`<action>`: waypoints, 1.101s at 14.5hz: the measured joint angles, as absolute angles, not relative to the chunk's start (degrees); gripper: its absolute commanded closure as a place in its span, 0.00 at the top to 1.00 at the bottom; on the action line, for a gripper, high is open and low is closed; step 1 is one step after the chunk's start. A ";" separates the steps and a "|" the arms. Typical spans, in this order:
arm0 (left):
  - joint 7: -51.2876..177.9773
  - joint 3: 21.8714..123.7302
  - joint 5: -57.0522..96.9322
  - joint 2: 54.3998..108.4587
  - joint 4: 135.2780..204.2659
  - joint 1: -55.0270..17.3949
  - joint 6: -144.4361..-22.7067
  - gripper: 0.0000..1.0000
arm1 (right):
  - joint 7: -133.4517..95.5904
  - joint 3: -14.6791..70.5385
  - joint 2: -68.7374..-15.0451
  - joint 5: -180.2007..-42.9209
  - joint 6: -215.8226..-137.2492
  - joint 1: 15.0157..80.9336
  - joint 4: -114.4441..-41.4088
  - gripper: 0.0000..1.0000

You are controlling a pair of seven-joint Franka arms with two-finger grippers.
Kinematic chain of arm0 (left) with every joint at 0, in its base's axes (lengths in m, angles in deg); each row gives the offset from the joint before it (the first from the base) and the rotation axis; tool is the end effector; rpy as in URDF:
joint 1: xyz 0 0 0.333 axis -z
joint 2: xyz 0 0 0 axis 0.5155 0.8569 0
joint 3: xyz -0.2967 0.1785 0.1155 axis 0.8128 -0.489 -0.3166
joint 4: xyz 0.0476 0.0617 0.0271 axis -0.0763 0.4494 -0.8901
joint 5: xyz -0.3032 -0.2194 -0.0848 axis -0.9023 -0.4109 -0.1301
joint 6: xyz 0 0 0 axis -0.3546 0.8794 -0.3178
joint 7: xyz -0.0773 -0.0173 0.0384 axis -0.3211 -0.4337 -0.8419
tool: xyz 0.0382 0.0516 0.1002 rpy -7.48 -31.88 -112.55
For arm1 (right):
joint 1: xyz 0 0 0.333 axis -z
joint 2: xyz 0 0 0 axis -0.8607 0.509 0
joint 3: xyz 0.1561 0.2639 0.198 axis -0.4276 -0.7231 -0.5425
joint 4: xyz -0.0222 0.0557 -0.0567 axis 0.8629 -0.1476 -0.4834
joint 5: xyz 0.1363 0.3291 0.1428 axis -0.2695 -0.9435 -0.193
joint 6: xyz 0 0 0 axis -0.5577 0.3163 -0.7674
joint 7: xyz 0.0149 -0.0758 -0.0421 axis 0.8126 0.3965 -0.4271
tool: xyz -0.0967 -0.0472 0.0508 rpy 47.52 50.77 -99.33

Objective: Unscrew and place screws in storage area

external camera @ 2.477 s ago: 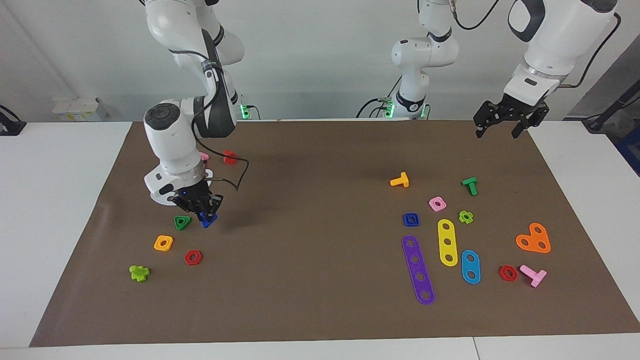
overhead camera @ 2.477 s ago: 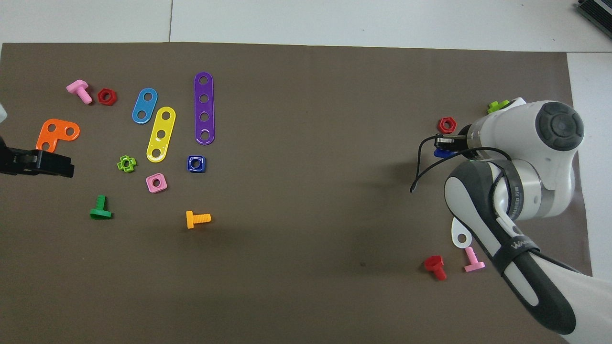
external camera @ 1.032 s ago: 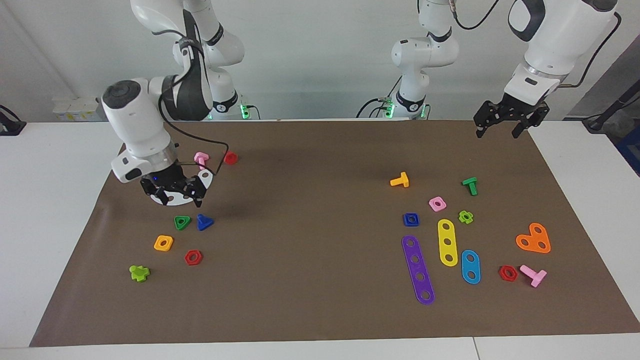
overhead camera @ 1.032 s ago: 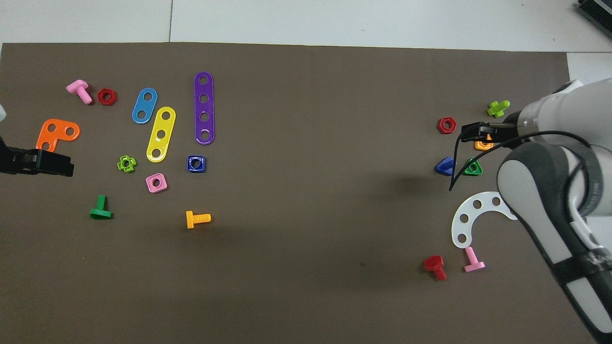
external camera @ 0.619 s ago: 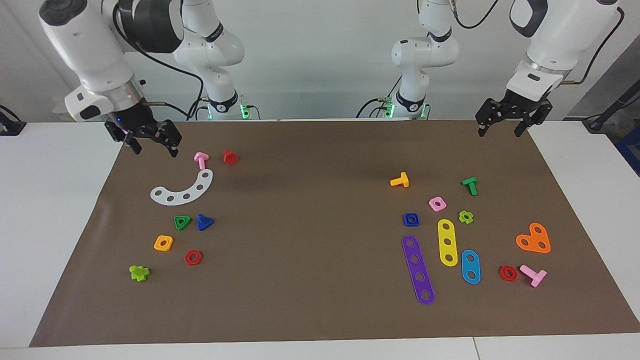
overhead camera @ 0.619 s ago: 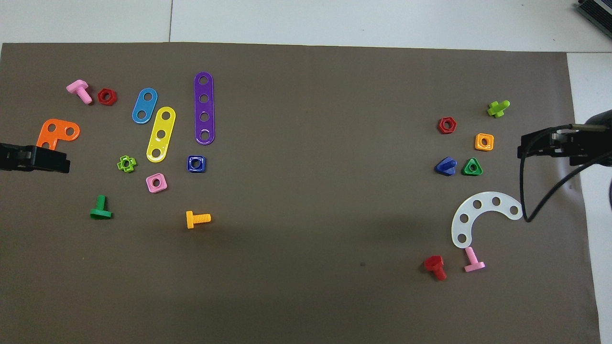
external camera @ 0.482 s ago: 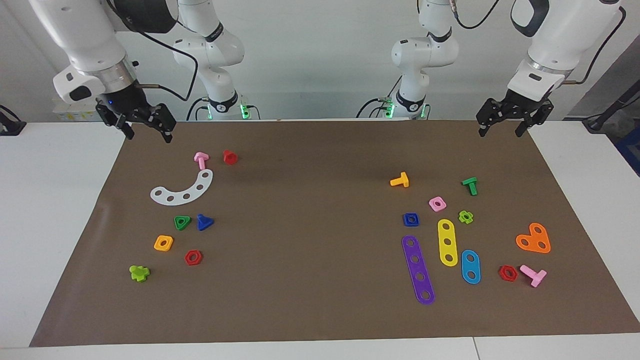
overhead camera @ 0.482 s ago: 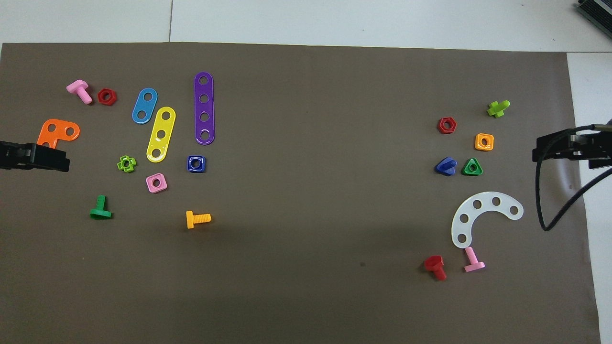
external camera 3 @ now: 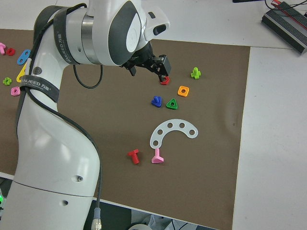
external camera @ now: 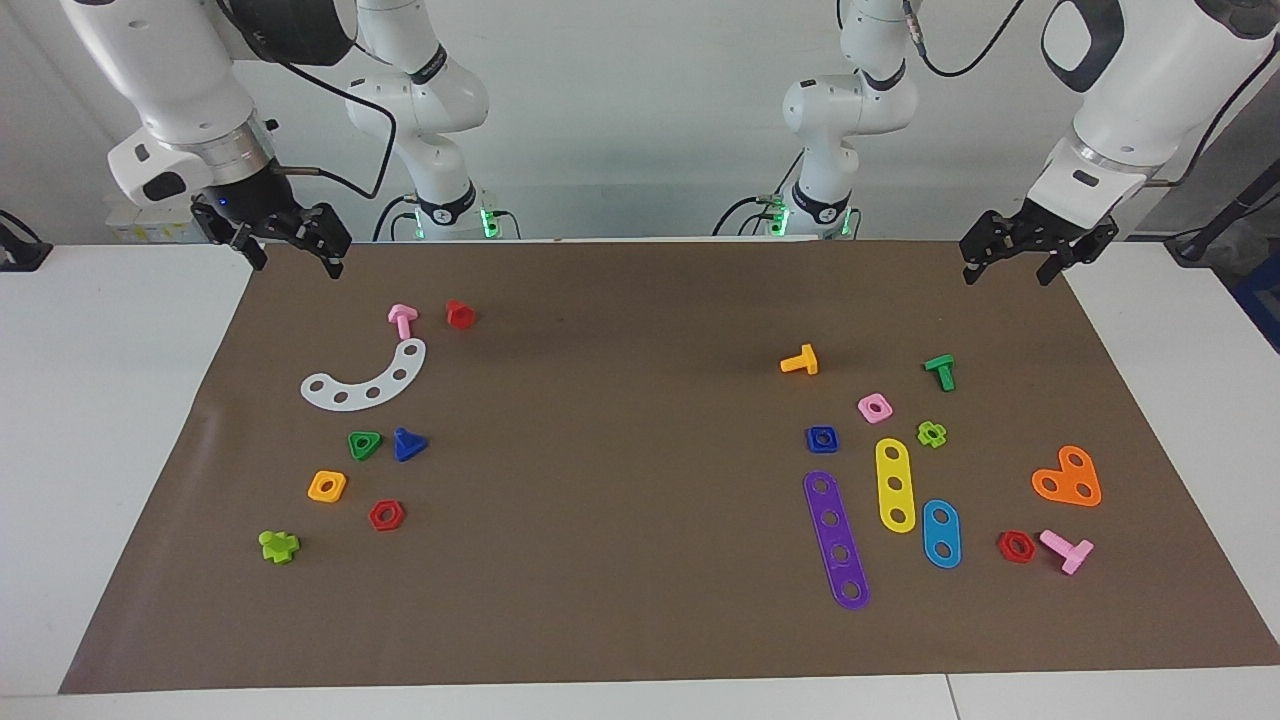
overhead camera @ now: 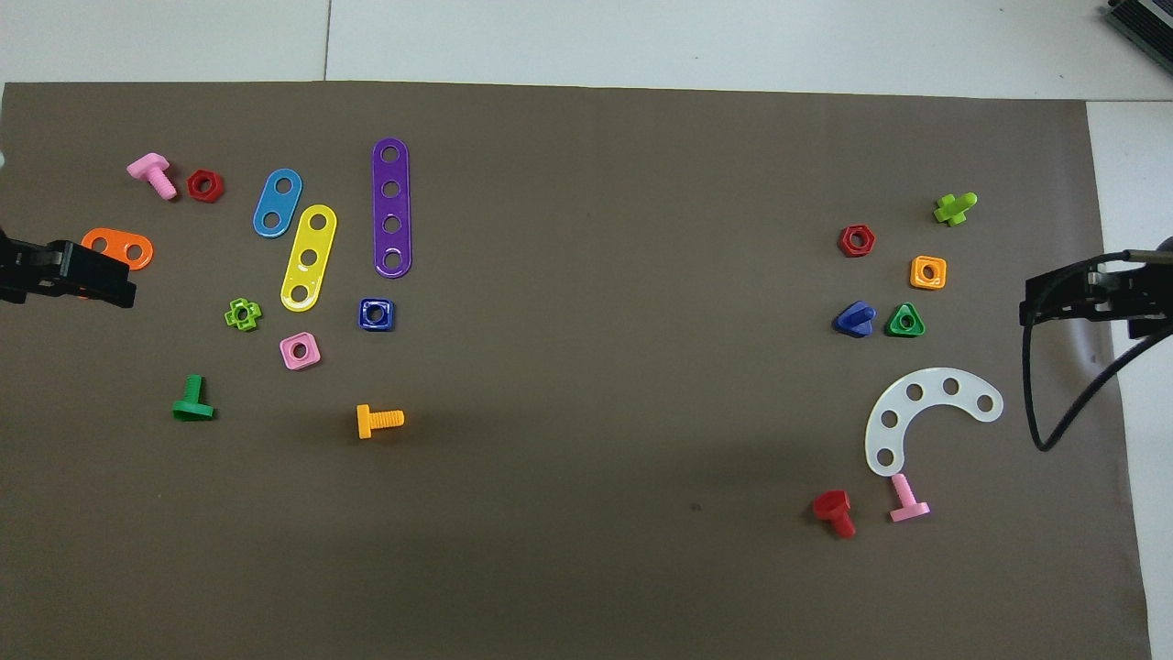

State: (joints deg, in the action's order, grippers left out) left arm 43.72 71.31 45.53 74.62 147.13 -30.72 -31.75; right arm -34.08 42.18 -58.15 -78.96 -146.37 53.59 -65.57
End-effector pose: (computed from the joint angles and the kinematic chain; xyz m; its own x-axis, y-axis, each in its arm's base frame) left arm 0.5573 -0.0167 0.6543 0.9930 -0.1046 -0.0552 -0.1048 -0.9945 -0.0009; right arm 0.5325 -0.0166 0.6576 0.9881 -0.1460 -0.0487 -0.1441 -0.9888 0.0393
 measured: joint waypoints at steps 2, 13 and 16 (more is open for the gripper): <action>43.72 71.34 45.53 74.67 147.34 -30.69 -31.75 1.00 | -34.09 42.18 -58.16 -78.96 -146.37 53.59 -65.58 1.00; 43.62 71.37 45.53 73.62 150.82 -30.67 -33.79 1.00 | -34.83 42.13 -58.19 -79.47 -146.37 53.53 -65.97 1.00; 43.62 71.37 45.53 73.60 150.87 -30.66 -33.88 1.00 | -34.83 42.13 -58.21 -79.48 -146.37 53.52 -65.97 1.00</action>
